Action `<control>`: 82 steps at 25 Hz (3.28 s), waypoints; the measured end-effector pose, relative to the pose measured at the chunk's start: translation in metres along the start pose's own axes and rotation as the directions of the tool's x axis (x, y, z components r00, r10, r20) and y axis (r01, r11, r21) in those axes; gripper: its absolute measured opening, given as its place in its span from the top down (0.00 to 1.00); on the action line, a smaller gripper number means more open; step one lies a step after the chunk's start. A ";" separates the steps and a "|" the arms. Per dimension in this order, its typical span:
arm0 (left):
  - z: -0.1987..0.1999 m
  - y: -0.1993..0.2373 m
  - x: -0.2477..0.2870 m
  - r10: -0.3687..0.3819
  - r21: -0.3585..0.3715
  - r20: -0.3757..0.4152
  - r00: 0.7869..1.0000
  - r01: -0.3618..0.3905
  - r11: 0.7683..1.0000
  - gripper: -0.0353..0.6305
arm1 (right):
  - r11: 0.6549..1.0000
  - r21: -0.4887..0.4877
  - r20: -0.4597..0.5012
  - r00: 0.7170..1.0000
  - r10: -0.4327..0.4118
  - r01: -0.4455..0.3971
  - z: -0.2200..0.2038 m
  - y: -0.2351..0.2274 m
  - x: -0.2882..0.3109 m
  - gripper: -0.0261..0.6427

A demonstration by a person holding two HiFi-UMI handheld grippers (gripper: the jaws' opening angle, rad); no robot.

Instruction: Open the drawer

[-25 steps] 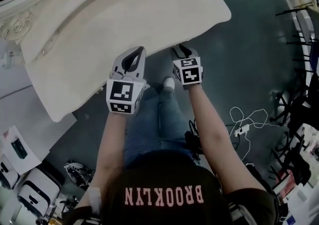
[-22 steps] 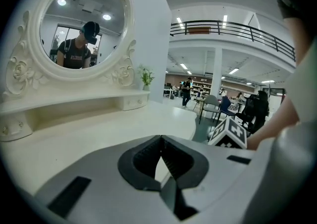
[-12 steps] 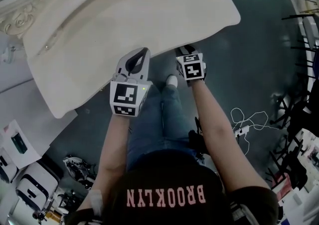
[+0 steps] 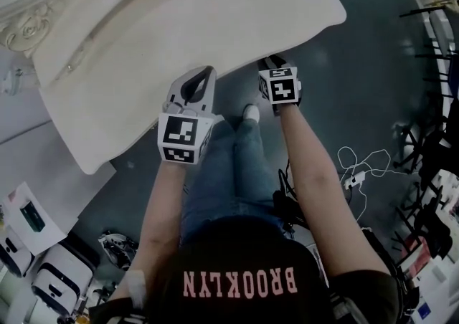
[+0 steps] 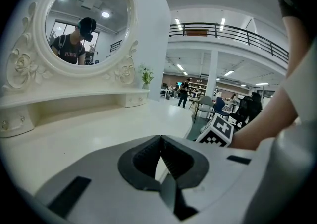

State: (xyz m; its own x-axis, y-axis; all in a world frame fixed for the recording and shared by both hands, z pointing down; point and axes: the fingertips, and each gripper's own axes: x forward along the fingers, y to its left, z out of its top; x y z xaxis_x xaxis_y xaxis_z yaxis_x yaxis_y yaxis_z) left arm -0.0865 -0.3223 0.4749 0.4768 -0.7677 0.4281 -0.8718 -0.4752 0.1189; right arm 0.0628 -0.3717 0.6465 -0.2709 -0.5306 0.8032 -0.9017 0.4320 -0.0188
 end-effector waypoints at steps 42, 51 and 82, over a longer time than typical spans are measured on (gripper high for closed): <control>-0.039 -0.086 -0.034 0.058 -0.031 -0.035 0.998 -0.059 0.998 0.94 | 0.996 -0.043 -0.012 0.997 0.077 -0.077 -0.058 -0.009 -0.042 0.80; -0.044 -0.118 -0.049 0.078 -0.030 -0.020 0.997 -0.079 0.996 0.94 | 0.995 -0.047 -0.012 0.996 0.088 -0.088 -0.094 -0.014 -0.070 0.80; -0.074 -0.227 -0.091 0.051 -0.004 -0.001 0.999 -0.051 0.999 0.94 | 0.997 -0.031 -0.027 0.997 0.070 -0.070 -0.189 -0.025 -0.143 0.79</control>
State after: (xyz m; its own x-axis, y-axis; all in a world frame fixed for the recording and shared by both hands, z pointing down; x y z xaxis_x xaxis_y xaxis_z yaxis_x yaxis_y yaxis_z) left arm 0.0597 -0.1126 0.4753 0.4318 -0.7905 0.4343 -0.8953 -0.4340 0.1001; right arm 0.1883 -0.1686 0.6445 -0.3239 -0.4796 0.8155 -0.8696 0.4904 -0.0570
